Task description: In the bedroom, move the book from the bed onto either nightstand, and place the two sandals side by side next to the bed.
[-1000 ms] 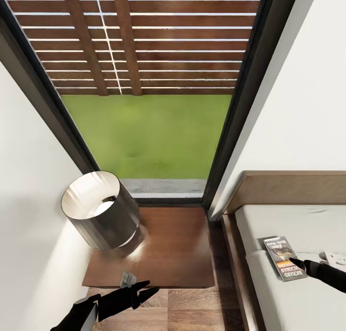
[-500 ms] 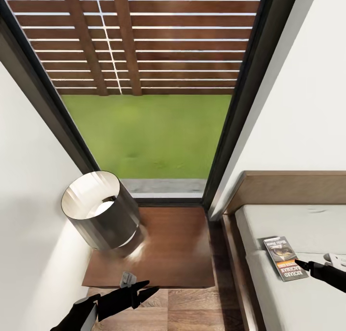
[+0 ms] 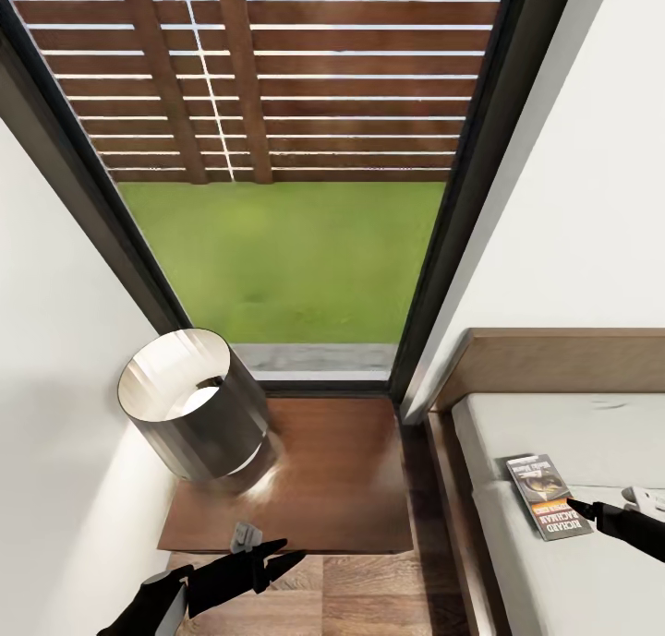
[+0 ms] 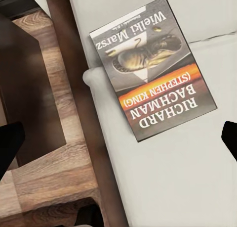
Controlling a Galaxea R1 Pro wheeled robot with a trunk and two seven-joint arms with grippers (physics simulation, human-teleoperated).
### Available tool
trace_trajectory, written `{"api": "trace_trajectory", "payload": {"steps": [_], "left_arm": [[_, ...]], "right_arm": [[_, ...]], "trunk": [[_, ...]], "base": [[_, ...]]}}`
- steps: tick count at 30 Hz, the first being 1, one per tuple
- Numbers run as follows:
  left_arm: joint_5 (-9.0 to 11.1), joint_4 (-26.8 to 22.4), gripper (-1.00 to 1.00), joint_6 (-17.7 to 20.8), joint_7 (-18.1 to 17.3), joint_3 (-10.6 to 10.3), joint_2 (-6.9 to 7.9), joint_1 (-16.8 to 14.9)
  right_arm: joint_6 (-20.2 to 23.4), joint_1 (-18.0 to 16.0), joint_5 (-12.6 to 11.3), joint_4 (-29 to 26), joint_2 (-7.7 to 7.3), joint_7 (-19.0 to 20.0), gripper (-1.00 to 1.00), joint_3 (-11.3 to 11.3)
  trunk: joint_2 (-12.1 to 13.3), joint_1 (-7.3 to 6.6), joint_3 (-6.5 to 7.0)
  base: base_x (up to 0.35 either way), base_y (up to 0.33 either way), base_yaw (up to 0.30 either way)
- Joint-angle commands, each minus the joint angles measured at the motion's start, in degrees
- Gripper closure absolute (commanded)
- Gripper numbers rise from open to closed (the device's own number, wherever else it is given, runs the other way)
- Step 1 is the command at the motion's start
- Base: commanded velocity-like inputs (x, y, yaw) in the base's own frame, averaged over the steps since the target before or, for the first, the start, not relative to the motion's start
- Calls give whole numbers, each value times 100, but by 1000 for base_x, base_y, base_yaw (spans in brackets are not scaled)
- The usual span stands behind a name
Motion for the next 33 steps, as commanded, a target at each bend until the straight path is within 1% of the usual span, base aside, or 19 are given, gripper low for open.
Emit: {"api": "trace_trajectory", "payload": {"steps": [1,3,25,33], "left_arm": [[-12,-3,-100,60,-31,26,-6,-3],[-13,-3,-100,60,-28,24,-7,-3],[-21,-3,-100,60,-25,19,-9,-3],[-21,-3,-100,60,-25,19,-9,-3]], "right_arm": [[51,-2,-42,-4,1,12,-100,-15],[51,-2,-42,-4,1,12,-100,-15],[51,-2,-44,-4,2,12,-100,-12],[51,-2,-42,-4,2,12,-100,-14]], "trunk": [[-7,2,-7],[-7,2,-7],[870,-479,386],[870,-479,386]], "base": [[0,0,0],[0,0,0],[0,0,0],[0,0,0]]}}
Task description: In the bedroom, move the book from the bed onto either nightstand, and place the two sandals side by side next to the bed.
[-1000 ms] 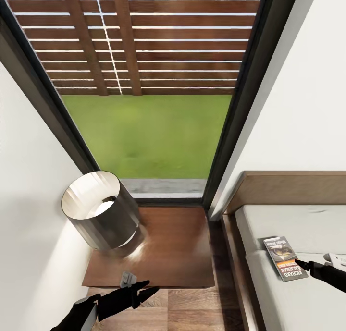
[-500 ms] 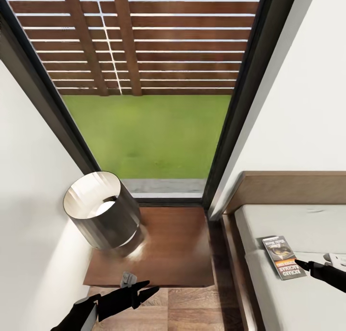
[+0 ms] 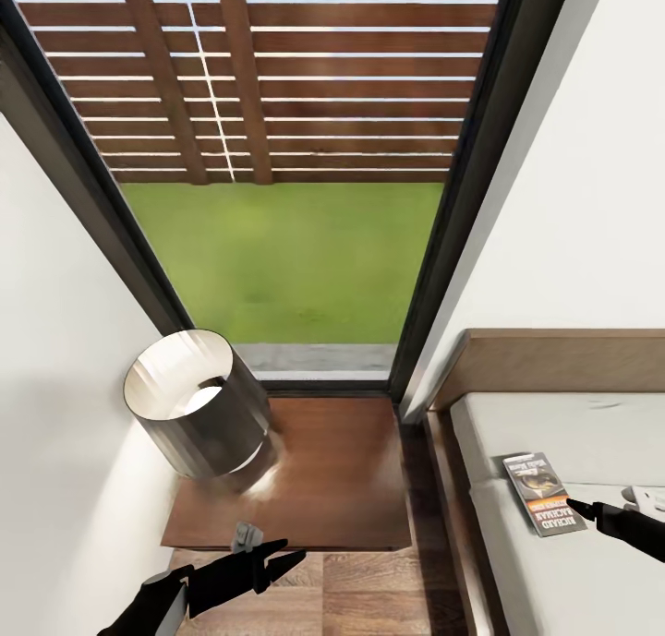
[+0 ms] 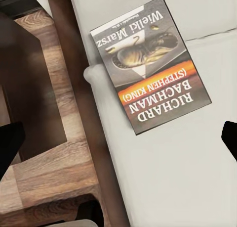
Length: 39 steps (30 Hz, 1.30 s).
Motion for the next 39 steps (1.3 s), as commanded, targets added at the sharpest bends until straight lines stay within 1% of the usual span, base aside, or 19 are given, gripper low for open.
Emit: {"api": "trace_trajectory", "payload": {"steps": [1,11,12,14,16,18,27,39], "left_arm": [[-13,-3,-100,60,-33,28,-4,-4],[-10,-3,-100,60,-36,30,-2,-4],[16,16,-100,60,-43,63,31,30],[14,15,-100,60,-47,126,40,84],[14,15,-100,60,-47,129,40,84],[17,22,-100,60,-51,104,40,92],[22,67,-100,68,-51,81,40,128],[22,67,-100,69,-51,81,40,128]], "right_arm": [[51,-3,-42,-3,1,12,-100,-14],[40,-3,-42,-4,1,12,-100,-13],[74,-36,-58,-37,-33,-22,-100,20],[121,-64,-59,-102,-97,-49,-100,84],[121,-64,-59,-166,-162,-49,-100,123],[121,-65,-59,-231,-215,-39,-100,103],[130,-65,-59,-521,-210,-34,-100,88],[128,-65,-59,-532,-210,-32,-100,80]], "trunk": [[-10,3,-9],[-10,3,-9],[-10,3,-9],[-10,3,-9],[-10,3,-9],[-10,3,-9],[-10,3,-9],[-10,3,-9]], "base": [[0,0,0],[0,0,0],[0,0,0],[0,0,0],[0,0,0],[0,0,0],[0,0,0],[0,0,0]]}}
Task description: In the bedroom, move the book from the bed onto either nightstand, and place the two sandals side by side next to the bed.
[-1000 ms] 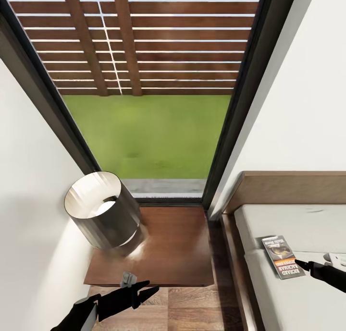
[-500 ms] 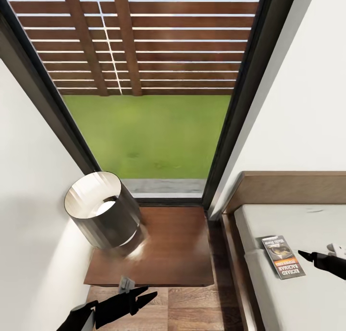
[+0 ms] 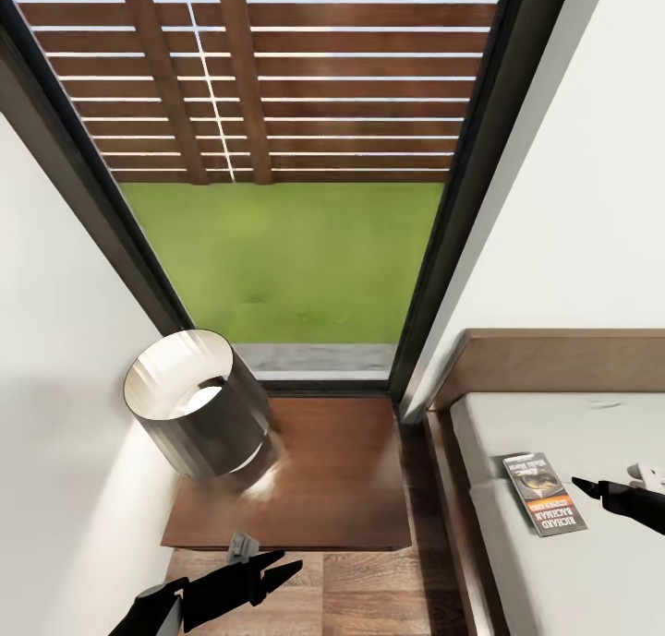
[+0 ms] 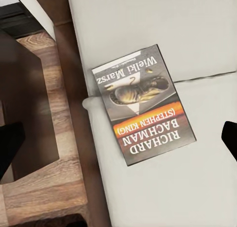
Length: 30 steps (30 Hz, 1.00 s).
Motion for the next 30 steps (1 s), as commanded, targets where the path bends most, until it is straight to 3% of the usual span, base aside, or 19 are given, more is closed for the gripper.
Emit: {"api": "trace_trajectory", "payload": {"steps": [1,30], "left_arm": [[-10,-2,-100,60,-32,26,-3,-3],[-10,-2,-100,60,-50,26,-3,-2]], "right_arm": [[52,-3,-43,-4,1,9,-100,-13],[32,-3,-12,-4,1,-52,-100,-48]], "trunk": [[-10,3,-9],[-10,3,-9]], "base": [[0,0,0],[0,0,0]]}}
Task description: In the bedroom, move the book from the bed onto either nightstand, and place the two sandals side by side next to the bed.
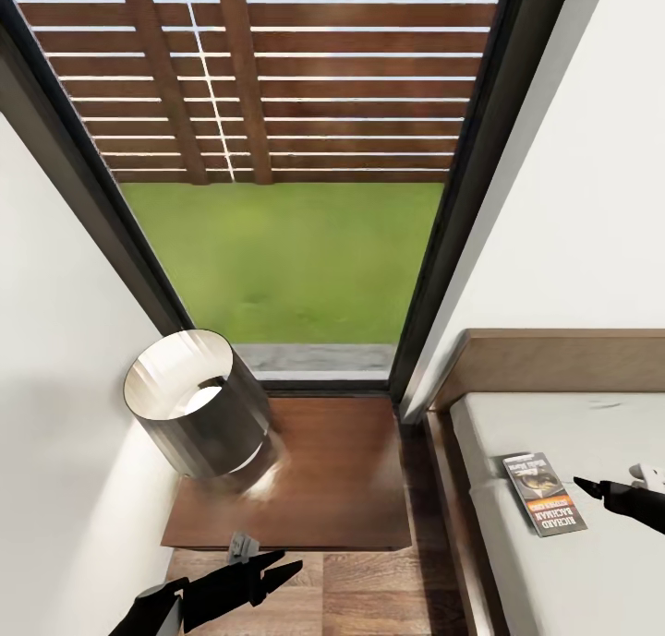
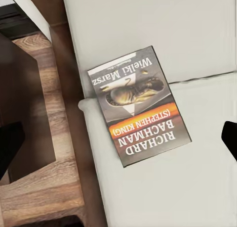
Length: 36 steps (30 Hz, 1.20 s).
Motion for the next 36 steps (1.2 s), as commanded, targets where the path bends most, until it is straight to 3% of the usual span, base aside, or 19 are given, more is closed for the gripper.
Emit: {"api": "trace_trajectory", "payload": {"steps": [1,2,5,9,18,22,26,30,36], "left_arm": [[-10,-2,-100,60,-32,26,-3,-3],[-10,-2,-100,60,-32,26,-2,-3],[-10,-2,-100,60,-32,26,-3,-4],[-10,-2,-100,60,-32,26,-3,-5],[-4,-41,-100,120,-41,12,-43,-10],[-6,-285,-100,492,-47,9,-103,-23],[6,-845,-100,1032,-49,12,-128,-25],[44,-1029,-100,1198,-30,3,-203,-23],[51,-1062,-100,1226,-26,0,-252,-23]], "right_arm": [[48,-3,-36,-5,1,-105,-100,-140],[41,-3,-35,-5,1,-413,-100,-399],[39,-3,-41,-1,1,-792,-100,-668],[39,-3,-59,-2,1,-1025,-100,-847],[63,-3,-74,-5,1,-1060,-100,-907],[88,-3,-75,0,1,-1065,-100,-909],[111,-3,-79,3,4,-1077,-100,-910],[115,-3,-89,1,27,-1096,-100,-910],[44,-3,-76,-13,240,-1193,-100,-914]], "trunk": [[-10,3,-9],[-10,3,-9],[-10,3,-9],[-10,3,-9],[-10,3,-9],[-10,3,-9],[-10,3,-9],[-10,3,-9],[-10,3,-9]], "base": [[0,0,0],[0,0,0],[0,0,0],[0,0,0],[0,0,0],[0,0,0],[0,0,0],[0,0,0],[0,0,0]]}}
